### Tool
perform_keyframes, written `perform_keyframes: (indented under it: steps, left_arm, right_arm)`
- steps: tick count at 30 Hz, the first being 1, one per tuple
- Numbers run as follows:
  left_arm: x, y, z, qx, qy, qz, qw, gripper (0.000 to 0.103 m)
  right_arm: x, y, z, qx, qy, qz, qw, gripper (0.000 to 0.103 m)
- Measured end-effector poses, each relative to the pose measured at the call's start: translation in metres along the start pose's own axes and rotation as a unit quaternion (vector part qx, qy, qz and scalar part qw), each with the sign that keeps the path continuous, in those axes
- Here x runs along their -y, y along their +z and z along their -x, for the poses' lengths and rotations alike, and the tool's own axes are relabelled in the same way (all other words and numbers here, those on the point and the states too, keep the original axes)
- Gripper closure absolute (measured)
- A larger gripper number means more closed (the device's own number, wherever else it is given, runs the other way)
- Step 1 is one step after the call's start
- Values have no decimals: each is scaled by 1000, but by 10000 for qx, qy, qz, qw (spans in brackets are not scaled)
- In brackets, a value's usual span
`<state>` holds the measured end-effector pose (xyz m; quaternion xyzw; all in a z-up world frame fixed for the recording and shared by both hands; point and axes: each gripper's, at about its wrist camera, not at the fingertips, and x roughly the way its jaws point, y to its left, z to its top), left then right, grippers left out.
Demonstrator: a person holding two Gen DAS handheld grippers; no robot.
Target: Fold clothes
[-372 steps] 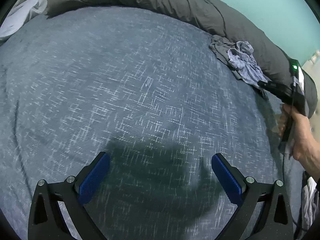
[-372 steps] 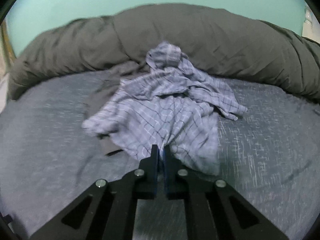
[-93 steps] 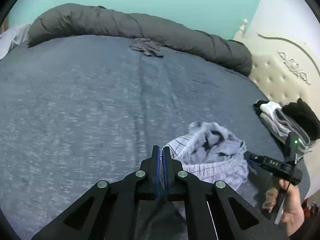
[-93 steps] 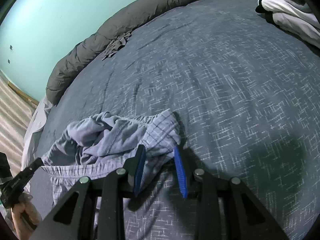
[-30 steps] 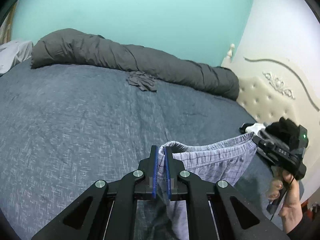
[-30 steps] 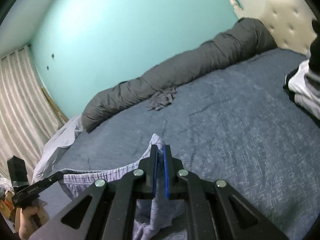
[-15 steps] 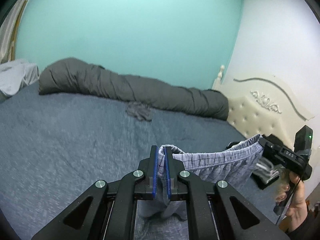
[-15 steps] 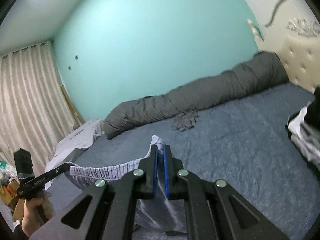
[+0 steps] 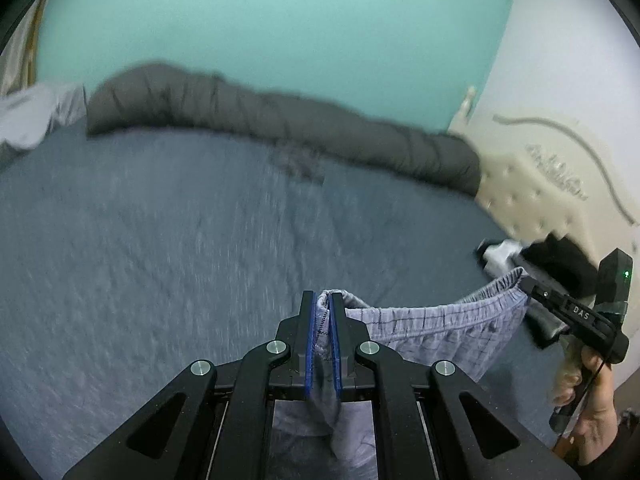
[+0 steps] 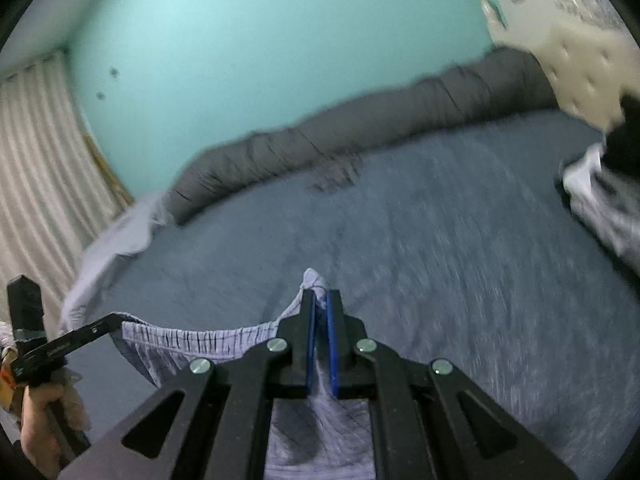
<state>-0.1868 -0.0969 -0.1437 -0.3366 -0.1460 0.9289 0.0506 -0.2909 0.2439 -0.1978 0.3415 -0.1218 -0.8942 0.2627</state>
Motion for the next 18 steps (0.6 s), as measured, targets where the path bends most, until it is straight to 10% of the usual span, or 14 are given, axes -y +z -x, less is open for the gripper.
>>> perform_keyframes:
  steps: [18]
  left_arm:
    - [-23, -61, -107, -1059, 243, -58, 9941, 96]
  right_arm:
    - [47, -61, -76, -673, -797, -241, 9943, 85]
